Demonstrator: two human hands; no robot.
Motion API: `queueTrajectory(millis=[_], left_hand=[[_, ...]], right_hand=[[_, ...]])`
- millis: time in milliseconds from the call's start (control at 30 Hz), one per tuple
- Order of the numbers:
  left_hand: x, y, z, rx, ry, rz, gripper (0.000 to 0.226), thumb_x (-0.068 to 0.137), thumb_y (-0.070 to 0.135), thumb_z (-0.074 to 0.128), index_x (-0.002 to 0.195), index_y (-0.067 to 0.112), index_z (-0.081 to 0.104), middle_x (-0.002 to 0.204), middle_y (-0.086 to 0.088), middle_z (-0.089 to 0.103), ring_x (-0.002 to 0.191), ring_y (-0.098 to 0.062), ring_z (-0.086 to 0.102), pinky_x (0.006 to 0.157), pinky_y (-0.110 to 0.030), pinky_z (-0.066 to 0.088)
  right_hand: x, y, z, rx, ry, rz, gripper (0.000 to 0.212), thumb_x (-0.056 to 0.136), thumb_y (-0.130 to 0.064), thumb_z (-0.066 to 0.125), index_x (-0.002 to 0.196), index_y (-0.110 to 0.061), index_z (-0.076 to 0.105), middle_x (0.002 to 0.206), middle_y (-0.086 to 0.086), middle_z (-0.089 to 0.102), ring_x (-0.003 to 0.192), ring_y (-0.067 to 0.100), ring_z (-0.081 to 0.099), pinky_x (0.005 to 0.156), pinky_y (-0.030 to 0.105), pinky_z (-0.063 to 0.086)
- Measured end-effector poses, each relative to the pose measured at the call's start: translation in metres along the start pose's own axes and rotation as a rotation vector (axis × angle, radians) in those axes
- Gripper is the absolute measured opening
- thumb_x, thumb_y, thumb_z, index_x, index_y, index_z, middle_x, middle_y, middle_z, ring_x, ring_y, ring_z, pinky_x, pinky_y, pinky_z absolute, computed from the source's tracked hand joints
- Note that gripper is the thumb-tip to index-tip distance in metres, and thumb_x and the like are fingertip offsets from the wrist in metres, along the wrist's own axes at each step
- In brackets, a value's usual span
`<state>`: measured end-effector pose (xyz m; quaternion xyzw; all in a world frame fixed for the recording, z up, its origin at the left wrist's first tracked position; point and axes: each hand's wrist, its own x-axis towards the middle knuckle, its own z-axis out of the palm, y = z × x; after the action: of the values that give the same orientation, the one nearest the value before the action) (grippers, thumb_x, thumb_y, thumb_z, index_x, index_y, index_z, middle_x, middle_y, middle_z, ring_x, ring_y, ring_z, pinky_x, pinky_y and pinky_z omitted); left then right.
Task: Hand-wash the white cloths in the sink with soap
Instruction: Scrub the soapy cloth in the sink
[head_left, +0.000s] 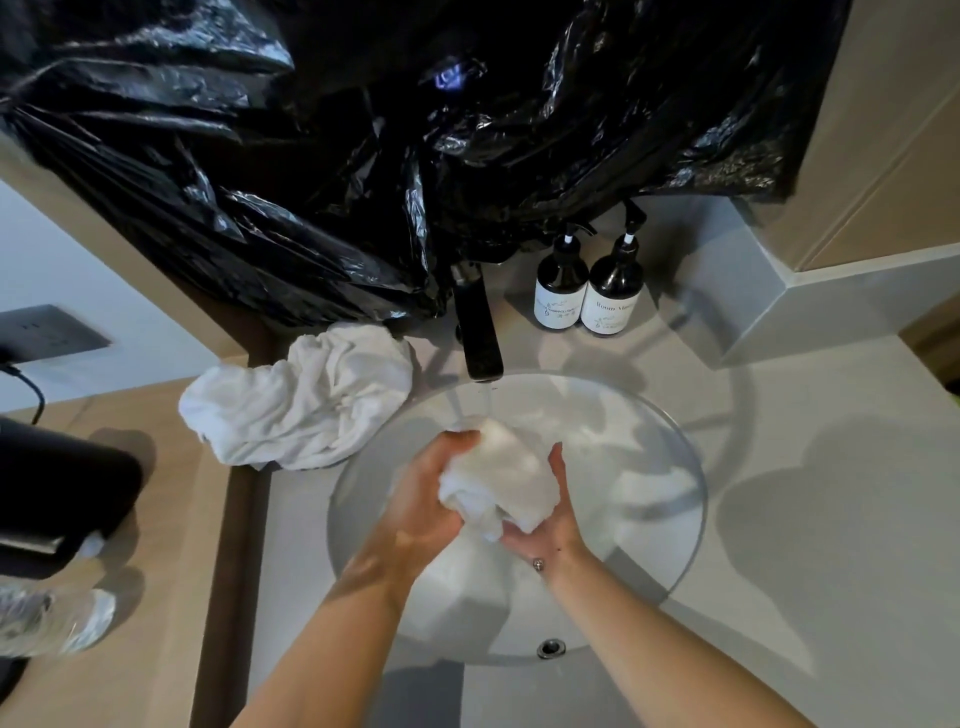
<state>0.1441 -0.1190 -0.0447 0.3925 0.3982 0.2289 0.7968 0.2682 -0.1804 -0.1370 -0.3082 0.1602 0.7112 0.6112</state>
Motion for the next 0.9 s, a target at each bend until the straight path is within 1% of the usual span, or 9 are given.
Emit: queueTrajectory(millis=[67, 200, 300, 400, 500, 633, 733, 800, 900], left_hand=[[0.002, -0.001, -0.012, -0.1, -0.041, -0.026, 0.03, 0.085, 0.028, 0.063, 0.101, 0.003, 0.068, 0.089, -0.014, 0.067, 0.087, -0.024, 0.065, 0.074, -0.031, 0.051], [0.003, -0.021, -0.038, -0.062, 0.079, -0.077, 0.049, 0.046, 0.049, 0.087, 0.086, 0.022, 0.078, 0.09, -0.002, 0.073, 0.098, -0.025, 0.067, 0.081, -0.038, 0.051], [0.018, -0.049, -0.037, -0.083, 0.299, -0.276, 0.06, 0.061, 0.046, 0.079, 0.117, 0.027, 0.065, 0.116, 0.001, 0.067, 0.115, -0.026, 0.059, 0.096, -0.052, 0.047], [0.036, -0.075, -0.017, -0.152, 0.286, -0.403, 0.078, 0.069, 0.059, 0.079, 0.134, 0.027, 0.048, 0.125, -0.005, 0.065, 0.109, -0.03, 0.066, 0.089, -0.059, 0.052], [0.052, -0.086, 0.003, -0.128, 0.478, -0.383, 0.06, 0.074, 0.055, 0.076, 0.119, 0.023, 0.054, 0.107, -0.009, 0.071, 0.089, -0.031, 0.072, 0.082, -0.052, 0.058], [0.064, -0.092, 0.004, 0.008, 0.666, -0.237, 0.029, 0.077, 0.034, 0.079, 0.094, 0.012, 0.068, 0.088, -0.008, 0.074, 0.079, -0.024, 0.072, 0.079, -0.037, 0.059], [0.071, -0.097, -0.007, 0.131, 0.713, -0.159, 0.014, 0.077, 0.024, 0.074, 0.079, 0.011, 0.068, 0.075, -0.005, 0.073, 0.072, -0.025, 0.071, 0.07, -0.037, 0.059], [0.073, -0.096, -0.012, 0.199, 0.722, -0.137, 0.014, 0.074, 0.024, 0.066, 0.069, 0.011, 0.063, 0.068, -0.006, 0.068, 0.069, -0.028, 0.068, 0.062, -0.039, 0.057], [0.074, -0.096, -0.018, 0.23, 0.733, -0.106, 0.017, 0.069, 0.032, 0.062, 0.076, 0.017, 0.064, 0.077, -0.005, 0.069, 0.077, -0.029, 0.068, 0.07, -0.043, 0.058]], right_hand=[[-0.004, -0.009, -0.007, -0.064, 0.084, -0.049, 0.081, 0.083, -0.066, 0.055, 0.138, -0.008, 0.052, 0.131, 0.021, 0.058, 0.114, 0.038, 0.06, 0.099, 0.053, 0.047], [-0.006, -0.025, -0.02, -0.082, 0.083, -0.028, 0.075, 0.08, -0.06, 0.058, 0.135, -0.01, 0.056, 0.129, 0.019, 0.061, 0.107, 0.036, 0.065, 0.085, 0.048, 0.056], [-0.005, -0.03, -0.023, -0.179, 0.143, -0.007, 0.071, 0.082, -0.063, 0.054, 0.126, -0.008, 0.063, 0.125, 0.021, 0.063, 0.109, 0.038, 0.063, 0.089, 0.046, 0.053], [-0.002, -0.026, -0.015, -0.273, 0.156, 0.03, 0.065, 0.088, -0.06, 0.05, 0.112, -0.003, 0.069, 0.115, 0.023, 0.066, 0.103, 0.037, 0.066, 0.087, 0.044, 0.053], [0.012, -0.017, -0.012, -0.295, 0.239, 0.06, 0.06, 0.084, -0.063, 0.055, 0.093, -0.008, 0.077, 0.099, 0.019, 0.073, 0.086, 0.034, 0.072, 0.08, 0.041, 0.054], [0.029, -0.004, -0.017, -0.27, 0.458, 0.031, 0.074, 0.072, -0.068, 0.066, 0.118, -0.01, 0.068, 0.111, 0.019, 0.07, 0.099, 0.038, 0.069, 0.087, 0.046, 0.055], [0.038, 0.0, -0.019, -0.204, 0.5, 0.075, 0.066, 0.08, -0.057, 0.06, 0.122, -0.007, 0.065, 0.112, 0.016, 0.069, 0.099, 0.035, 0.068, 0.08, 0.041, 0.056], [0.04, -0.002, -0.015, -0.218, 0.469, 0.107, 0.053, 0.086, -0.048, 0.047, 0.113, -0.006, 0.065, 0.099, 0.016, 0.069, 0.089, 0.033, 0.066, 0.074, 0.036, 0.053], [0.04, -0.013, -0.009, -0.368, 0.514, 0.145, 0.04, 0.09, -0.039, 0.044, 0.101, -0.008, 0.065, 0.078, 0.014, 0.069, 0.07, 0.031, 0.066, 0.062, 0.033, 0.053]])
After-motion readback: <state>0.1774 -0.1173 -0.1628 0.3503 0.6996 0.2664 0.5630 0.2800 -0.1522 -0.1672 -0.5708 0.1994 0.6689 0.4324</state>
